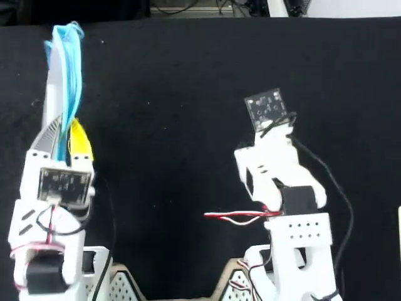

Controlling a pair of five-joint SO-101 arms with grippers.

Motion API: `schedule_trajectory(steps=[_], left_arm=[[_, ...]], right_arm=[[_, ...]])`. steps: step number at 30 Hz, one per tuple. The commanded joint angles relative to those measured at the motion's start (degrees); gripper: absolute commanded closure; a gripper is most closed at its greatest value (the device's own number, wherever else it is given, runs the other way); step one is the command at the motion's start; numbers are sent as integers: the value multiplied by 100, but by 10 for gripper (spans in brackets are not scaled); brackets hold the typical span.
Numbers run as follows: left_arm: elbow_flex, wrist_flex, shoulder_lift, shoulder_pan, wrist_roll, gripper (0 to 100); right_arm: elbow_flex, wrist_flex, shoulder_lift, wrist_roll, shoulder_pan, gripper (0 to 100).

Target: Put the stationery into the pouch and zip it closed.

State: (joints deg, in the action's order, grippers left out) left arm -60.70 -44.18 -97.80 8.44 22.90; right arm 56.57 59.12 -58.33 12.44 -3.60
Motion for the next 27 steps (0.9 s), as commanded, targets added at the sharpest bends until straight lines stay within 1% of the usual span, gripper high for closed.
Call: schedule_trajectory(steps=[1,3,5,10,14,17,19,20,25,27], left_arm=[[286,1248,1327,31,141,971],[338,1846,2127,4,132,971],[462,2224,2892,-207,132,971],[664,2277,4220,-936,132,971],[567,2312,4967,-1692,132,970],[655,2321,5468,-2079,44,970],[743,2321,5785,-2202,-334,966],[804,2312,5925,-2229,-571,948],[901,2321,6330,-2246,-1829,752],[901,2321,6330,-2255,-2224,734]], right_arm=[[374,-255,-127,-44,62,987],[734,-571,-127,-53,62,987],[1077,-958,-127,-53,88,987],[1736,-1714,-127,-53,79,987],[2176,-2145,-127,-53,88,987],[2360,-2338,-127,-35,97,987],[2422,-2374,-127,-35,97,987],[2448,-2374,-127,-35,97,987],[2457,-2365,-127,-9,97,987],[2475,-2365,-127,-9,97,987]])
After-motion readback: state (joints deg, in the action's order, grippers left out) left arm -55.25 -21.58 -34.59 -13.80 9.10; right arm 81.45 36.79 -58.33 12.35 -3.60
